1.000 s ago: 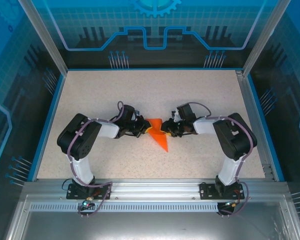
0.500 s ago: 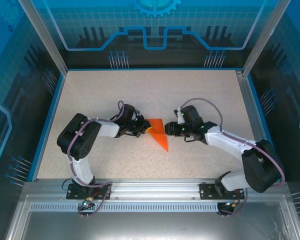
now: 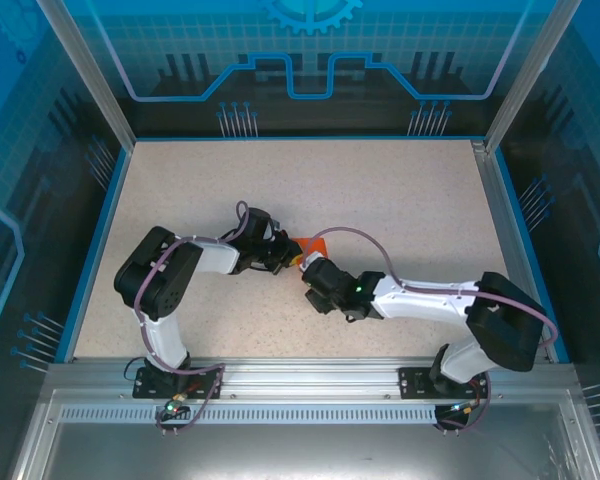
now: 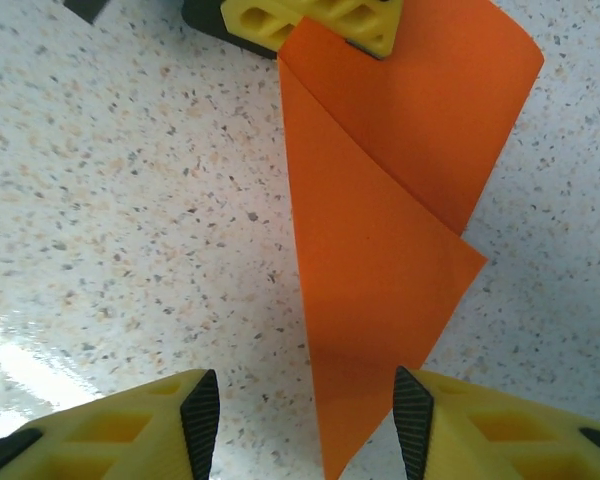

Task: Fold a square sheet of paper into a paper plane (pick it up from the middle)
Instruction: Fold the wing for the fifth time at the center of the table.

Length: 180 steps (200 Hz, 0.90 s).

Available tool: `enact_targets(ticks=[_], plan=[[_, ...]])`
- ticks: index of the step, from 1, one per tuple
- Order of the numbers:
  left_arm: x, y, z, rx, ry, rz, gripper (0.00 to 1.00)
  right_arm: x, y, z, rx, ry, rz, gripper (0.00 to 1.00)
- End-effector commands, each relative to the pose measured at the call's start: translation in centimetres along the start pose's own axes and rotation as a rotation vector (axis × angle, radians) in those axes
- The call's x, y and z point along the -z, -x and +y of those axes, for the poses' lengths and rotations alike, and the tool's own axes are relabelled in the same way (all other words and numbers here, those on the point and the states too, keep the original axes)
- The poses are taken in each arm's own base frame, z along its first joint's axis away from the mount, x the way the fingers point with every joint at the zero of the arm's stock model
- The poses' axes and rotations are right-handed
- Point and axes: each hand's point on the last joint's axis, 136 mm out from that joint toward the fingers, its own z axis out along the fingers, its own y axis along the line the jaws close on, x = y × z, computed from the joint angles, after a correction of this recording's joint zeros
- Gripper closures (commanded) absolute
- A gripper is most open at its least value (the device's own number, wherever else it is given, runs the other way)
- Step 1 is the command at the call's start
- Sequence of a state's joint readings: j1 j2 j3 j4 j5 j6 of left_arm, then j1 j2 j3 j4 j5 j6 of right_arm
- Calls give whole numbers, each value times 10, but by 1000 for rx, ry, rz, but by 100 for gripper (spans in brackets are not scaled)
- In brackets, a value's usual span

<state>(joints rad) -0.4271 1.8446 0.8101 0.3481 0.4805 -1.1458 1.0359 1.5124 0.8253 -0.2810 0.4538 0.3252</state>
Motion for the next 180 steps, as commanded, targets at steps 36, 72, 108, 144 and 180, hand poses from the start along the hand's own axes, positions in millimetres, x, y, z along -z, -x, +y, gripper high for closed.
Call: enact_targets(ticks=[36, 72, 108, 144, 180], plan=[[9, 0, -18, -39, -33, 4, 95, -15, 11, 1, 112, -201, 48, 55], [9, -1, -17, -39, -32, 10, 95, -23, 8, 2, 110, -254, 82, 59], [11, -1, -18, -45, -31, 9, 95, -26, 3, 2, 110, -283, 98, 66], [11, -2, -19, -47, -28, 9, 95, -28, 1, 1, 112, -299, 106, 71], [11, -2, -17, -46, -22, 11, 95, -28, 2, 1, 106, -296, 100, 77]])
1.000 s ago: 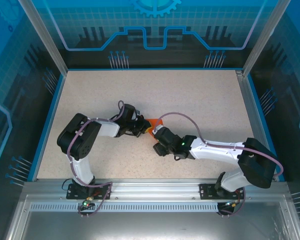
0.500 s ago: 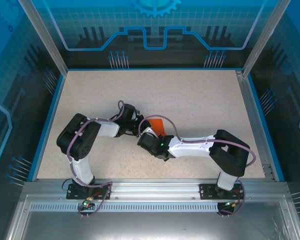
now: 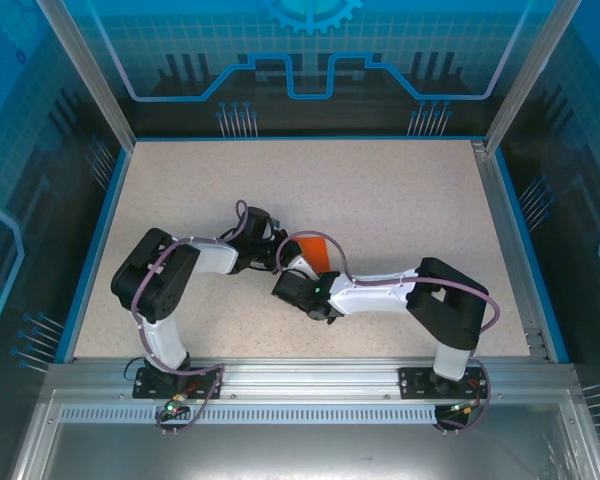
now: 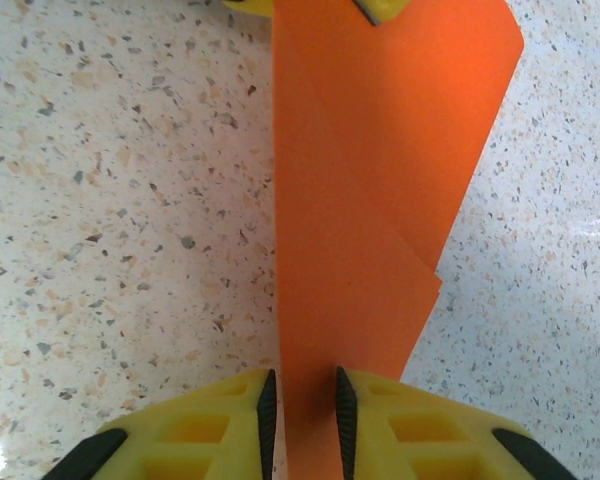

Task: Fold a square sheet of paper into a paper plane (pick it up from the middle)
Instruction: Fold the wing for the fifth time at the center of the table.

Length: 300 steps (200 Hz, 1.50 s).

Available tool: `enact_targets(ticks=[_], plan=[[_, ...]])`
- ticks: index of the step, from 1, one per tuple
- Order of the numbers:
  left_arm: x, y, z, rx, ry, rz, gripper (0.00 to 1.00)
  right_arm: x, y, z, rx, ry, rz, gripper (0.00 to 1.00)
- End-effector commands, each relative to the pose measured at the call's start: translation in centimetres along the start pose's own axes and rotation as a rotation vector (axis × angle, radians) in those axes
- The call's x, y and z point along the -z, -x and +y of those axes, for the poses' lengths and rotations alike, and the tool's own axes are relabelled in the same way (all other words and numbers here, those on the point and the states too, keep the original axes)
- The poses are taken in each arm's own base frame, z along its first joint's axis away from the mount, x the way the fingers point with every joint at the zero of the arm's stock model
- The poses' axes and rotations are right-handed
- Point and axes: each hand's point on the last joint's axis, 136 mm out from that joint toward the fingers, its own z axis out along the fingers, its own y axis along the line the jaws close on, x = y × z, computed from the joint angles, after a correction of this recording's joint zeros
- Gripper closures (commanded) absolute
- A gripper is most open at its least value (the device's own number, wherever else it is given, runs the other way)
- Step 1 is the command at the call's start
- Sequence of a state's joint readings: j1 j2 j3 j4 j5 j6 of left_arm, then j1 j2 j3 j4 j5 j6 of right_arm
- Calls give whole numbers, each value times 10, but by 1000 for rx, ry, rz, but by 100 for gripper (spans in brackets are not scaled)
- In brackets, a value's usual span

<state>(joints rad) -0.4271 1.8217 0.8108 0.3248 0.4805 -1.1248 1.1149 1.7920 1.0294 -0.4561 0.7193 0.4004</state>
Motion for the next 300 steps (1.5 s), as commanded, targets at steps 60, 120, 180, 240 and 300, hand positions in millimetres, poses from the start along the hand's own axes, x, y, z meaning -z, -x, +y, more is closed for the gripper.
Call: enact_targets(ticks=[60, 120, 180, 240, 300], plan=[[6, 0, -11, -20, -16, 10, 95, 0, 1, 2, -14, -18, -8, 89], [8, 0, -15, -24, -25, 9, 90, -1, -3, 0, -42, 1, -5, 98], [24, 0, -21, -79, -1, -32, 72, 11, 2, 1, -154, 239, -94, 100], [16, -2, -13, -37, 30, 0, 54, 14, -2, -6, -222, 390, -157, 99], [-2, -9, -21, -47, 55, 73, 51, 7, -8, -6, -206, 373, -140, 98]])
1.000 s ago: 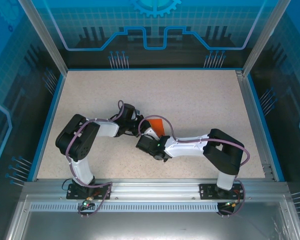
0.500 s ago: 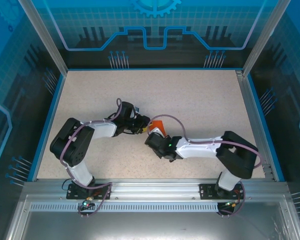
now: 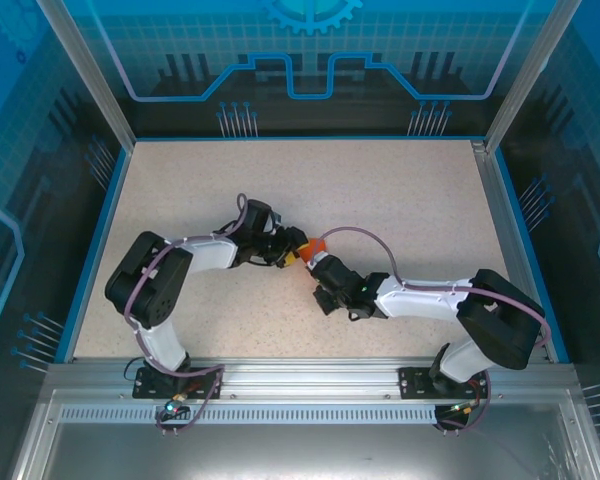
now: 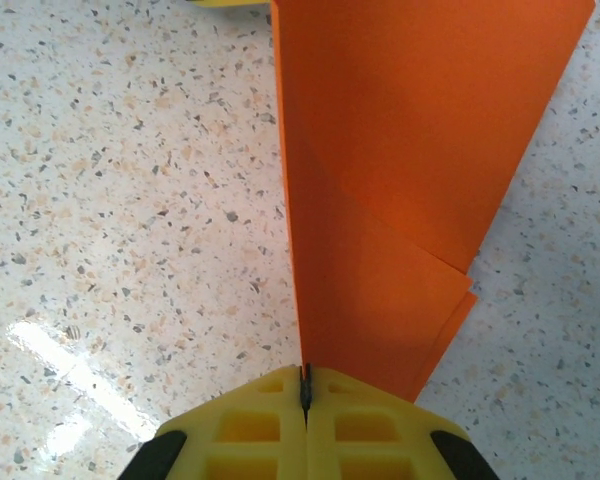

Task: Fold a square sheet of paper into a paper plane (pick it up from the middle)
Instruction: Fold the wing for the fifth time at the center of the table.

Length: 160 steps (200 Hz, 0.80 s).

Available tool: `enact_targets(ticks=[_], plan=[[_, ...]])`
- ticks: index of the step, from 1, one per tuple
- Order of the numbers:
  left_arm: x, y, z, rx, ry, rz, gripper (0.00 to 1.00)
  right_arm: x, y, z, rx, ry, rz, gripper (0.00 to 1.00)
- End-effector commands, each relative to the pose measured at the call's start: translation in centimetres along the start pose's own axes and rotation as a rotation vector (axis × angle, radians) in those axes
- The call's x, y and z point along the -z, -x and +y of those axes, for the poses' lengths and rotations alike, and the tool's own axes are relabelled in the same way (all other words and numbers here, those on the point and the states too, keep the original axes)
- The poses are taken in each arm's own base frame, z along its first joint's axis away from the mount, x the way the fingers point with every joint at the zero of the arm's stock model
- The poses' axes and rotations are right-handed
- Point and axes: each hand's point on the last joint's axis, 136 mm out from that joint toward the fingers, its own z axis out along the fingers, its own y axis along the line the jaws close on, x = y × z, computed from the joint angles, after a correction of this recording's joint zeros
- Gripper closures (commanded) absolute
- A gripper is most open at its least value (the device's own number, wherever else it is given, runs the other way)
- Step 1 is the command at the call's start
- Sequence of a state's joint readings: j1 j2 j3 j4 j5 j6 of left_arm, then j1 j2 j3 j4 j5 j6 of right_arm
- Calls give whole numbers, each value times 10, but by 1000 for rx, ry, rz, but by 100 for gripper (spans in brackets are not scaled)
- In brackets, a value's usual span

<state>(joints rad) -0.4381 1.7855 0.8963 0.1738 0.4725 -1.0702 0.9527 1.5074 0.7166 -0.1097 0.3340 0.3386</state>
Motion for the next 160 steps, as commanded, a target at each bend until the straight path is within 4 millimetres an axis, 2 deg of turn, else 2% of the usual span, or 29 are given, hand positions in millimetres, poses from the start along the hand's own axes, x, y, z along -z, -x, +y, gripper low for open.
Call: enact_targets(ticks=[1, 26, 53, 93, 136, 160], plan=[[-9, -7, -2, -2, 27, 64, 51, -2, 1, -1, 3, 5, -13, 98], [-11, -8, 7, 16, 70, 77, 61, -1, 1, -4, 1, -7, -18, 96], [-11, -8, 9, 23, 94, 81, 81, 0, 0, -8, 13, -30, -9, 91], [-11, -8, 10, 28, 109, 87, 97, 0, -3, -14, 49, -78, 11, 82], [-12, -8, 6, 27, 99, 94, 100, -4, -6, -14, 86, -116, 31, 79], [-11, -8, 6, 25, 98, 96, 100, -4, -3, -12, 91, -124, 27, 81]])
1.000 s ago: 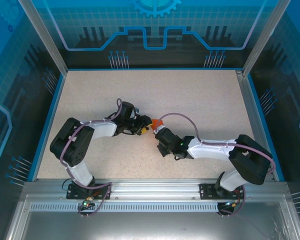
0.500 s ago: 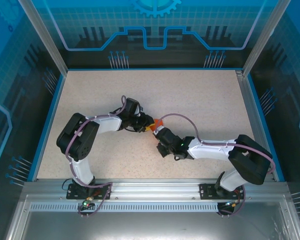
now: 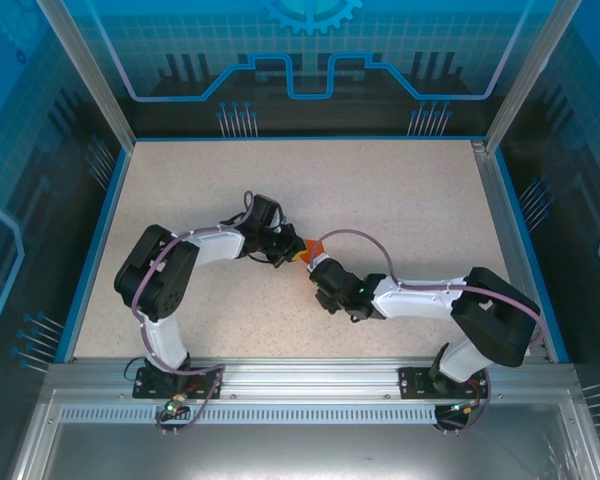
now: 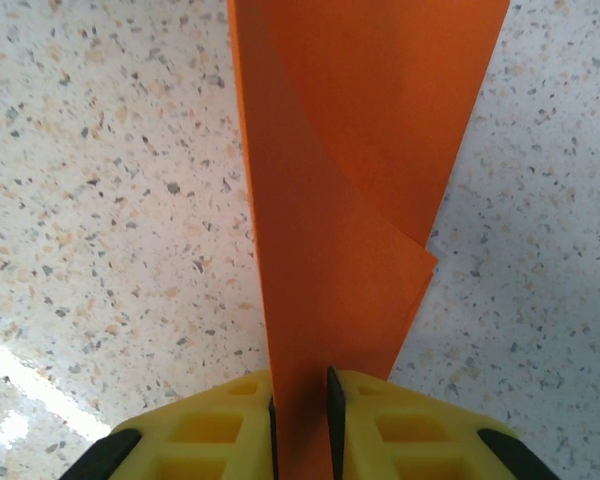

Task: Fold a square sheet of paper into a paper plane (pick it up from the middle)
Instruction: Fold the wing for the fifth time at the center of the table.

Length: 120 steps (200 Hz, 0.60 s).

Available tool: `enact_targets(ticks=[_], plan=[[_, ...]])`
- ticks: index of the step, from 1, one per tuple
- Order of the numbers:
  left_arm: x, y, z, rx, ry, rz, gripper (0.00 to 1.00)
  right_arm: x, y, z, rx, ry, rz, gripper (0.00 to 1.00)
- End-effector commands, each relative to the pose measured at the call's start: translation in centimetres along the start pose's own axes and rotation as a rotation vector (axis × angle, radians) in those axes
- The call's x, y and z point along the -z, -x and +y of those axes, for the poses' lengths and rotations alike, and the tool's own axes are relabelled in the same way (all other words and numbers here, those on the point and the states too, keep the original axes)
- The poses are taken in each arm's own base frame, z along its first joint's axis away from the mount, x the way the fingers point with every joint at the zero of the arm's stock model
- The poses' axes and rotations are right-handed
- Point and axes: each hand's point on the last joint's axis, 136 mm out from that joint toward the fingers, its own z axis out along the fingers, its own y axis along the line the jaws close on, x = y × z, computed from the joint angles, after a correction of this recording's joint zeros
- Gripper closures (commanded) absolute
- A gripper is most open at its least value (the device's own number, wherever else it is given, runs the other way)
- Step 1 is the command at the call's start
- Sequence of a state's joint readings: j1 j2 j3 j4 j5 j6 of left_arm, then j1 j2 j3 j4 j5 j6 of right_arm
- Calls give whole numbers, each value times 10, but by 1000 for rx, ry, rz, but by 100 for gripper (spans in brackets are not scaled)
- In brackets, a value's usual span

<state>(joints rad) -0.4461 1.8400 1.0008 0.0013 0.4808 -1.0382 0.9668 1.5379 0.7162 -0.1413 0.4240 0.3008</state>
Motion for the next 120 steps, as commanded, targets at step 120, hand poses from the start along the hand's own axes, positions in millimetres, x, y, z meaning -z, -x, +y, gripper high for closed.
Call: enact_targets(ticks=[120], plan=[[-5, -7, 5, -1, 17, 47, 100, 5, 17, 7, -33, 14, -36, 85]])
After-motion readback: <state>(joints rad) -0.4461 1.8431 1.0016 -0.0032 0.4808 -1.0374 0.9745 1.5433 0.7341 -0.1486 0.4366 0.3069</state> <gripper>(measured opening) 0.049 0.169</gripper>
